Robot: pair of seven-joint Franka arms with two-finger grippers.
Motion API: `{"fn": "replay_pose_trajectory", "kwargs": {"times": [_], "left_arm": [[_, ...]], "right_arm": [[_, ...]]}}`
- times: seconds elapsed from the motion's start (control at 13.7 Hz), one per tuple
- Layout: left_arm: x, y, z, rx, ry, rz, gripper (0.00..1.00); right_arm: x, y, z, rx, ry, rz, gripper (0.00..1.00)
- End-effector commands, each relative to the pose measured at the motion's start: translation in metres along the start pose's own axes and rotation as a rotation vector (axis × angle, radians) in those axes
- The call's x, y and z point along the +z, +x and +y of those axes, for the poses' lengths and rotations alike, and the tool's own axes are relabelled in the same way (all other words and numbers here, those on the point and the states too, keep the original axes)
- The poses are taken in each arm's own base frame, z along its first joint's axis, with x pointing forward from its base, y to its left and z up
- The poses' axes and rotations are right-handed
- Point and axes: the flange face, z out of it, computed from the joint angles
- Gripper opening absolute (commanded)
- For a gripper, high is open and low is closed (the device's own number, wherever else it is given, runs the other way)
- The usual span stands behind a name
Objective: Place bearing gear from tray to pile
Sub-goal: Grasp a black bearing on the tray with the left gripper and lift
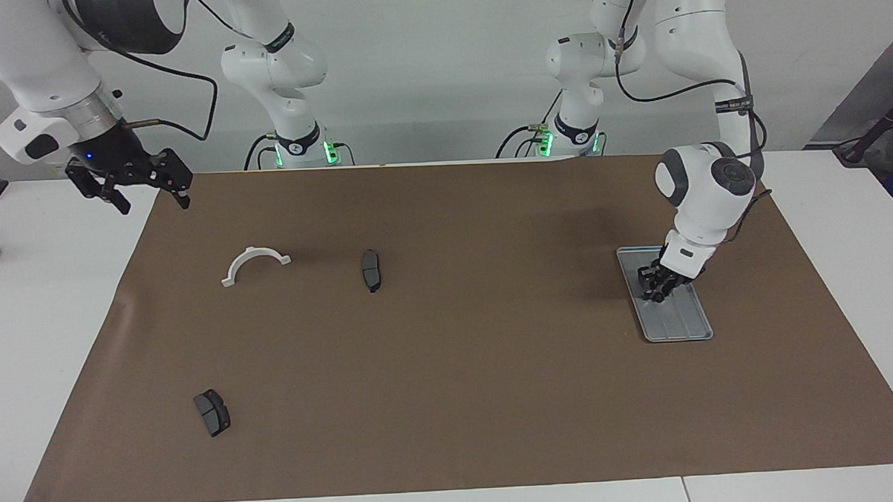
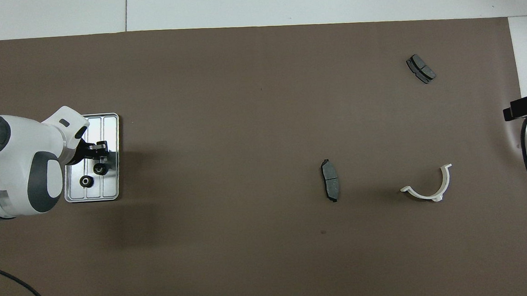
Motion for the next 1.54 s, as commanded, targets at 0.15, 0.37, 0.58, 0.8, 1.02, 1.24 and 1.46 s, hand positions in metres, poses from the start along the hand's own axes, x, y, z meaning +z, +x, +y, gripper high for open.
{"fn": "replay_pose_trajectory", "kwargs": {"times": [0.15, 0.37, 0.58, 0.8, 1.02, 1.24, 1.46], "left_arm": [[0.004, -0.005, -0.003, -0.005, 0.015, -0.003, 0.00], [-0.002, 0.000, -0.005, -0.022, 0.016, -0.015, 0.00], [-0.035, 0.018, -0.003, -0.026, 0.017, -0.030, 0.00], [-0.081, 0.043, 0.016, -0.085, 0.017, -0.019, 0.00], [-0.093, 0.045, 0.091, -0.138, 0.004, -0.002, 0.00], [-0.089, 0.029, 0.201, -0.167, -0.050, 0.072, 0.00], [-0.059, 0.022, 0.303, -0.205, -0.075, 0.071, 0.00]], "right_arm": [[-0.002, -0.006, -0.001, -0.011, 0.028, 0.020, 1.00], [-0.001, -0.007, -0.001, -0.018, 0.029, 0.014, 1.00], [-0.002, -0.008, -0.001, -0.016, 0.030, 0.010, 1.00], [-0.002, -0.007, 0.000, -0.013, 0.028, 0.017, 1.00], [-0.002, -0.006, -0.001, -0.013, 0.028, 0.017, 1.00], [-0.002, -0.006, 0.000, -0.011, 0.028, 0.020, 1.00], [-0.002, -0.006, 0.000, -0.013, 0.026, 0.018, 1.00]]}}
